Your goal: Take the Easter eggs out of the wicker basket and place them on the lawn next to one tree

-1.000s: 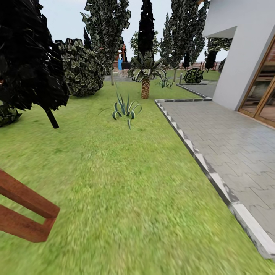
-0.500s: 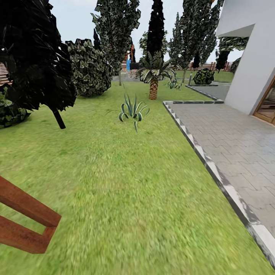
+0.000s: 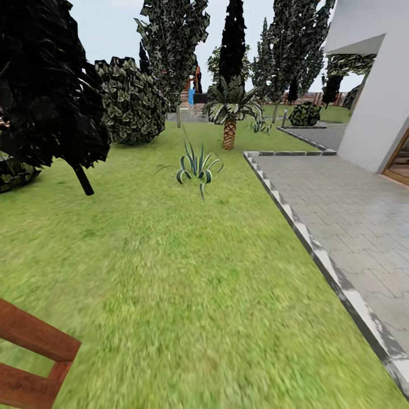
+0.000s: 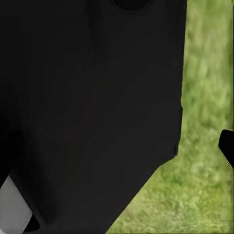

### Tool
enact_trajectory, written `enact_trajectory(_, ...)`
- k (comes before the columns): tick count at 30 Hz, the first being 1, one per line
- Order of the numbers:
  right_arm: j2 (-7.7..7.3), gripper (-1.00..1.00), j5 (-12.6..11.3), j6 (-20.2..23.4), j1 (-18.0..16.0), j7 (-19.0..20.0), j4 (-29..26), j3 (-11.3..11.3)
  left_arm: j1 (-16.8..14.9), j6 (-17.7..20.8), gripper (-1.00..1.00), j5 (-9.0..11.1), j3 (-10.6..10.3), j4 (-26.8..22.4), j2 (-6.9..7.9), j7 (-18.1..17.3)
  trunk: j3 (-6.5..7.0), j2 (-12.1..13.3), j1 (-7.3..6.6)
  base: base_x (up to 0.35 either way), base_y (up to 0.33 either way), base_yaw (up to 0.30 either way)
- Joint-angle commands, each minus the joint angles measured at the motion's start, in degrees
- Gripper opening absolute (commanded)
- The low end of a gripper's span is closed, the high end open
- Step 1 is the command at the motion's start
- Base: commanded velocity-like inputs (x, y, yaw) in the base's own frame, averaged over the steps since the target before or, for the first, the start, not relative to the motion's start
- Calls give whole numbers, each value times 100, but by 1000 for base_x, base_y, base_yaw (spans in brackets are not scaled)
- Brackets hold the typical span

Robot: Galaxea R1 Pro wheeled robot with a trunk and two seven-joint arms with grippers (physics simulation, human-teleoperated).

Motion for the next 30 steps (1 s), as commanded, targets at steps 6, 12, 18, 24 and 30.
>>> enact_trajectory(6, -1, 100, -63, -26, -9, 31, 22, 5, 3, 7, 100, -7, -4, -9, -1, -17, -3, -2, 4, 341, 0, 0)
enact_trajectory(12, -1, 100, -63, -26, -9, 31, 22, 5, 3, 9, 100, -7, -9, -9, 3, -17, -3, -2, 4, 341, 0, 0)
enact_trajectory(18, -1, 100, -63, -18, -9, 31, 22, -1, 3, 3, 100, -7, -6, -9, 3, -17, -3, -2, 4, 341, 0, 0)
enact_trajectory(24, -1, 100, -63, -19, -9, 31, 22, -4, 3, 3, 100, -7, -5, -9, 3, -17, -3, -2, 4, 341, 0, 0)
enact_trajectory(30, -1, 100, -63, -18, -9, 31, 22, -4, 3, 2, 100, -7, -4, -9, 3, -17, -3, -2, 4, 341, 0, 0)
